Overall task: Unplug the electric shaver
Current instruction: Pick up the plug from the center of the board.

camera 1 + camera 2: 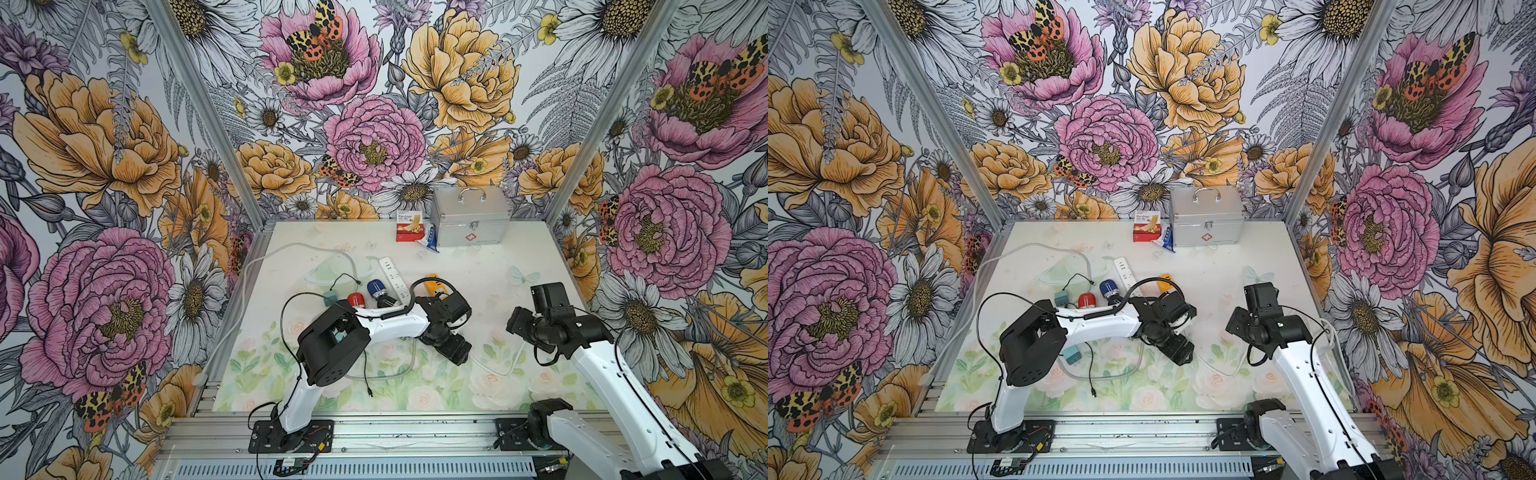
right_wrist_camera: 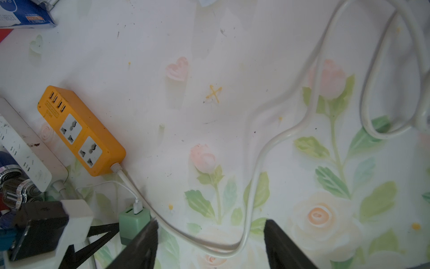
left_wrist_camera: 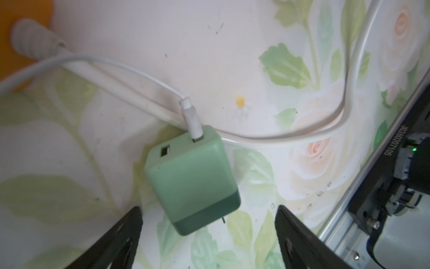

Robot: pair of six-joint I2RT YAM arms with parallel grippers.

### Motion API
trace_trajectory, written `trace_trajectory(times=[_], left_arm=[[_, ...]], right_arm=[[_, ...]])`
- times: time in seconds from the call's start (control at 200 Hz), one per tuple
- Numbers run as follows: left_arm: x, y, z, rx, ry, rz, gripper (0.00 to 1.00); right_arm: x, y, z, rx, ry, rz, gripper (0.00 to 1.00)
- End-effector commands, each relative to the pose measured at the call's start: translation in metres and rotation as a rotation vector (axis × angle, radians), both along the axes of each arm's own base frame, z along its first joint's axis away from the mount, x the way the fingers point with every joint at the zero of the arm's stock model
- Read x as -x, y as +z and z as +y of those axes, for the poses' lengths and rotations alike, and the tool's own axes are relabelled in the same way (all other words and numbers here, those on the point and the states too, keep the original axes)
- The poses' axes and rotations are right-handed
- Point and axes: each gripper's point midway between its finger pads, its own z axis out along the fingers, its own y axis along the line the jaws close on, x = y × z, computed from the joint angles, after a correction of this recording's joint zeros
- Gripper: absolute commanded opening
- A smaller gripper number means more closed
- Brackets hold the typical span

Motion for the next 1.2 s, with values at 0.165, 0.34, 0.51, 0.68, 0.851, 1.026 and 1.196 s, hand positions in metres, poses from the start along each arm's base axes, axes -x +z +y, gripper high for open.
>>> trace_trajectory(times=[0.165,0.34,0.51,0.68,0.851,1.026,1.196], left_arm=[[-0.010,-0.013,-0.004,-0.027,0.072,-0.001,0.83],[-0.018,-0.020,0.004,-0.064,0.103,-0.020,0.67],[-0.020,-0.024,0.014,-0.113,0.117,-0.038,0.57],[-0.023,-0.020,0.016,-0.111,0.115,-0.045,0.50],[-0.027,-0.001,0.017,-0.077,0.098,-0.077,0.46],[-0.029,0.022,0.022,-0.039,0.080,-0.112,0.43],[-0.026,0.043,0.025,0.010,0.027,-0.128,0.39]], right_arm=[[0.002,-0.001,-0.011,0.040,-0.028,0.010,0.73],[0.000,-0.003,-0.013,0.045,-0.026,0.025,0.73],[-0.002,-0.005,-0.013,0.045,-0.022,0.033,0.73],[-0.004,-0.007,-0.012,0.043,-0.019,0.037,0.73],[-0.011,-0.006,-0.011,0.041,-0.008,0.032,0.73],[-0.017,-0.008,-0.007,0.023,-0.004,0.026,0.73],[-0.021,-0.010,-0.004,0.000,-0.008,0.010,0.72]])
